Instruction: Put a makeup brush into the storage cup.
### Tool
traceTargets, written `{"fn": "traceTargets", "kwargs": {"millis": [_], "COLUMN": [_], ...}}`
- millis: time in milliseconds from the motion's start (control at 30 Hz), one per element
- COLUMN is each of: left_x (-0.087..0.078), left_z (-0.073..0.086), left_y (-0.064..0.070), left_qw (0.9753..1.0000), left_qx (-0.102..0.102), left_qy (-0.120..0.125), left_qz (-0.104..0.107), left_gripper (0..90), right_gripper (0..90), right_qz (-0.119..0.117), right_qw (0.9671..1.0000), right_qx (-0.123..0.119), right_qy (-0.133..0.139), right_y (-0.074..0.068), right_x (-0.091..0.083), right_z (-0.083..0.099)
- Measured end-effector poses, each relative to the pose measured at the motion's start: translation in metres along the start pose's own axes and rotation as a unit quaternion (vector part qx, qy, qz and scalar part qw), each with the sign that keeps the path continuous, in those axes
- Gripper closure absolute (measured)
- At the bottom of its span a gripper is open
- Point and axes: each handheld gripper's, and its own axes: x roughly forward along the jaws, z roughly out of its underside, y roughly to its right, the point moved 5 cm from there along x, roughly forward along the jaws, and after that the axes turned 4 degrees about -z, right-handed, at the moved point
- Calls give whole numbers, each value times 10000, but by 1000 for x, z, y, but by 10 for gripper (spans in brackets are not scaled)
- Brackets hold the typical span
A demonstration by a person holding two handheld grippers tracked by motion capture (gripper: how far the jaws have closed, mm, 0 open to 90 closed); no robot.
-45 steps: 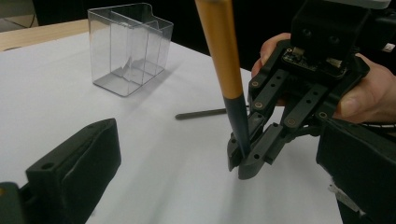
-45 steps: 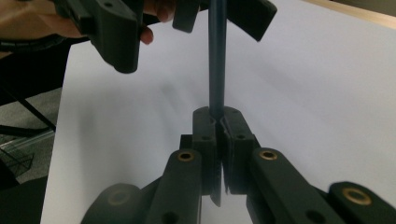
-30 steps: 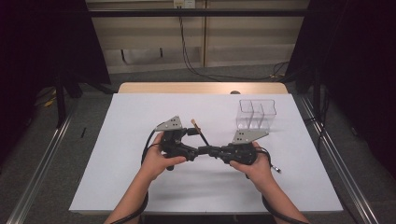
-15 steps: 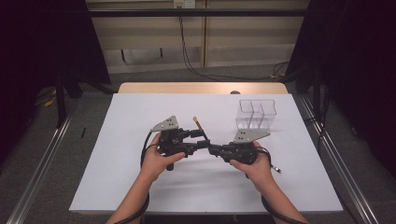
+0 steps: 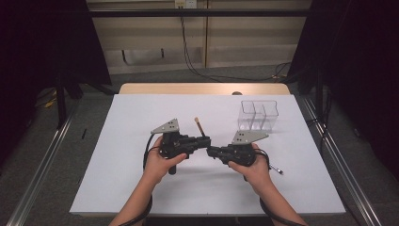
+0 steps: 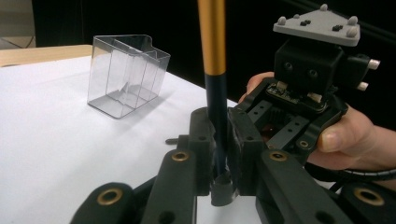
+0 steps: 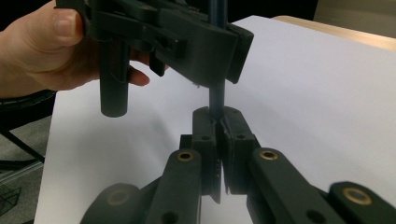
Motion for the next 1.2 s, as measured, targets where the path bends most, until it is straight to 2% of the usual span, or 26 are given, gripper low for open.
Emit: {"fn": "traceTargets", "kwargs": {"millis": [533,667,800,967,1033,1100,1200], "left_x": [-2,-3,-8,-14,-15,-16,-16], "left_z": [-2,-2,-6,-7,-7,-7,-6], "left_y": [3,3,2,-1,-3,-4,-6], "left_qw": [9994,9991,9984,9977,9974,9972,9968], "left_qx": [212,307,398,473,489,489,527], "left_qy": [181,178,212,183,179,159,102], "left_qz": [-184,-241,-333,-449,-497,-535,-592], "left_gripper": [833,834,834,834,833,833,833], "right_gripper": [847,810,711,528,421,316,206], "right_qz": [-125,-124,-24,92,120,64,82], "right_qw": [9995,9994,9992,9990,9988,9984,9980], "right_qx": [256,285,323,312,293,409,307], "right_qy": [132,161,220,313,375,388,554], "right_y": [-3,-3,-1,4,5,7,7], "right_x": [10,10,7,-1,-4,-7,-12], "right_z": [-3,-3,-3,-6,-7,-9,-12]}}
